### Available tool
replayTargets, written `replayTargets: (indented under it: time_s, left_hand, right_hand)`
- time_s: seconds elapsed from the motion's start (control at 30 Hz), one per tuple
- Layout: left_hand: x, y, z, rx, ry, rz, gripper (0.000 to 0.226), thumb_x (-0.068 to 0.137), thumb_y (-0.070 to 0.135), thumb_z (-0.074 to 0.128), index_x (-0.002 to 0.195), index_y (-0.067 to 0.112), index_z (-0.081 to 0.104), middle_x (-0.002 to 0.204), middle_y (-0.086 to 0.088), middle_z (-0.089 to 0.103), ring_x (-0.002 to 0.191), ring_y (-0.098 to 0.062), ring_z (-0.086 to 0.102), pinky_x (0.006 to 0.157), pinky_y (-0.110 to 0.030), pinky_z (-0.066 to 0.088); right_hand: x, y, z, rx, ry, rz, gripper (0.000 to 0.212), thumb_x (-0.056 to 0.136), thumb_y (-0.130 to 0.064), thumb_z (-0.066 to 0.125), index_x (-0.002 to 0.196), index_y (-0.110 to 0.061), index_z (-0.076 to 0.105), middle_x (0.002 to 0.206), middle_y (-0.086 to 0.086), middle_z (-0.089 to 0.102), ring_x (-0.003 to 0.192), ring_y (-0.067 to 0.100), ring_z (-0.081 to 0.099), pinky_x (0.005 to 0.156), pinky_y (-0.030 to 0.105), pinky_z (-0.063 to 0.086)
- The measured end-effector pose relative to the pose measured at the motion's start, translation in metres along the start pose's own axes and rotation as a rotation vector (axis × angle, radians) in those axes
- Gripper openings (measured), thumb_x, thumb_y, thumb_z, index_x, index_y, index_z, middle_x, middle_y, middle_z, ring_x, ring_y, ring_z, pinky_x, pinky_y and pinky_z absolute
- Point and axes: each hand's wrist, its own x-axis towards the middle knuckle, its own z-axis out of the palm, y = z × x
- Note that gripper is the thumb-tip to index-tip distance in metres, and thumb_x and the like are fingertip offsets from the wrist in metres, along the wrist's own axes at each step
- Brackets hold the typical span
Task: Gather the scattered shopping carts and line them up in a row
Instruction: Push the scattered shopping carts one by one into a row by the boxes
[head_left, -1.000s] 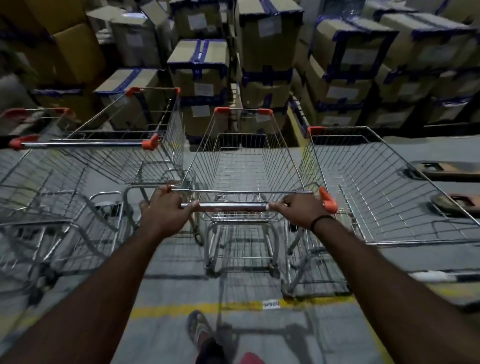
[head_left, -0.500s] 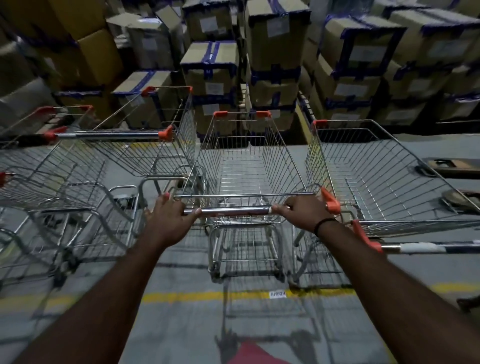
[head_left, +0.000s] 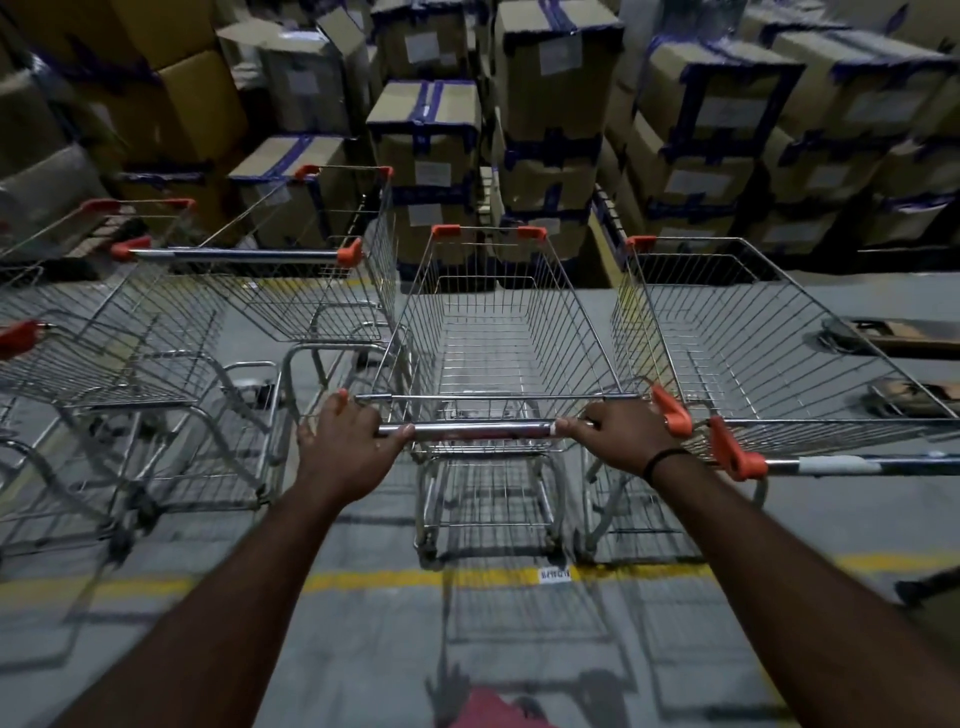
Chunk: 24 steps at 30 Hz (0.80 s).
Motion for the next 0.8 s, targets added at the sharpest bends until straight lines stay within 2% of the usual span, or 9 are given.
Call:
replayTargets:
  time_s: [0.07,0.2,0.33,0.43,0.53,0.67,0.8]
  left_hand:
    - [-0.005,-0.002,0.001,0.009,0.008,0.010,0.061,0.091,0.077,0.033,0.106,0.024,0.059,0.144,-0.005,0.051,0.151,-0.023,0.017,0.113,-0.068,0.020]
    - [-0.015,-0.002,-0.001,0.012,0.016,0.016,0.061,0.091,0.076,0.035,0.108,0.024,0.061,0.143,-0.005,0.053,0.151,-0.024,0.018,0.113,-0.068,0.022]
    - [-0.019,-0.009,0.003,-0.021,0.018,0.028,0.077,0.083,0.085,0.022,0.108,0.025,0.062,0.142,-0.005,0.054,0.150,-0.025,0.018,0.114,-0.065,0.023]
    - [-0.020,-0.013,0.004,-0.010,0.029,0.041,0.088,0.078,0.090,0.012,0.109,0.026,0.063,0.140,-0.005,0.055,0.150,-0.026,0.019,0.113,-0.063,0.025]
    - [-0.020,-0.012,0.003,-0.013,0.014,0.030,0.087,0.077,0.089,0.012,0.109,0.026,0.062,0.142,-0.003,0.054,0.151,-0.024,0.016,0.113,-0.065,0.025]
    - [-0.024,-0.011,-0.003,-0.006,-0.046,0.024,0.082,0.081,0.087,0.014,0.116,0.026,0.058,0.151,-0.001,0.045,0.153,-0.020,0.009,0.115,-0.069,0.017]
    - [-0.021,-0.009,-0.011,0.074,-0.096,0.001,0.073,0.089,0.081,0.022,0.117,0.026,0.061,0.157,-0.004,0.039,0.154,-0.019,0.008,0.115,-0.071,0.004]
  right_hand:
    - [-0.004,-0.001,0.001,0.009,0.004,0.001,0.085,0.075,-0.091,0.022,0.089,-0.023,0.071,0.078,-0.001,0.067,0.081,0.019,0.062,0.089,0.040,0.046]
    - [-0.012,-0.004,-0.001,0.004,-0.019,0.011,0.069,0.086,-0.081,0.034,0.092,-0.023,0.071,0.082,0.001,0.068,0.084,0.021,0.064,0.088,0.040,0.048]
    - [-0.017,-0.007,0.001,-0.009,-0.022,0.019,0.065,0.089,-0.078,0.037,0.093,-0.022,0.071,0.087,0.001,0.069,0.089,0.022,0.064,0.094,0.043,0.045]
    - [-0.019,-0.008,0.002,-0.010,-0.014,0.019,0.066,0.090,-0.077,0.037,0.097,-0.022,0.072,0.089,0.001,0.070,0.089,0.021,0.064,0.093,0.042,0.047]
    - [-0.020,-0.009,0.002,-0.004,-0.026,0.028,0.069,0.088,-0.080,0.033,0.096,-0.023,0.072,0.085,-0.001,0.069,0.087,0.019,0.064,0.092,0.041,0.047]
    - [-0.021,-0.011,0.004,0.016,-0.033,0.058,0.086,0.076,-0.092,0.020,0.094,-0.025,0.071,0.081,-0.005,0.068,0.083,0.015,0.063,0.093,0.043,0.047]
    - [-0.024,-0.016,0.000,0.016,-0.071,0.087,0.075,0.083,-0.086,0.027,0.094,-0.026,0.070,0.083,-0.005,0.067,0.084,0.015,0.063,0.094,0.043,0.047]
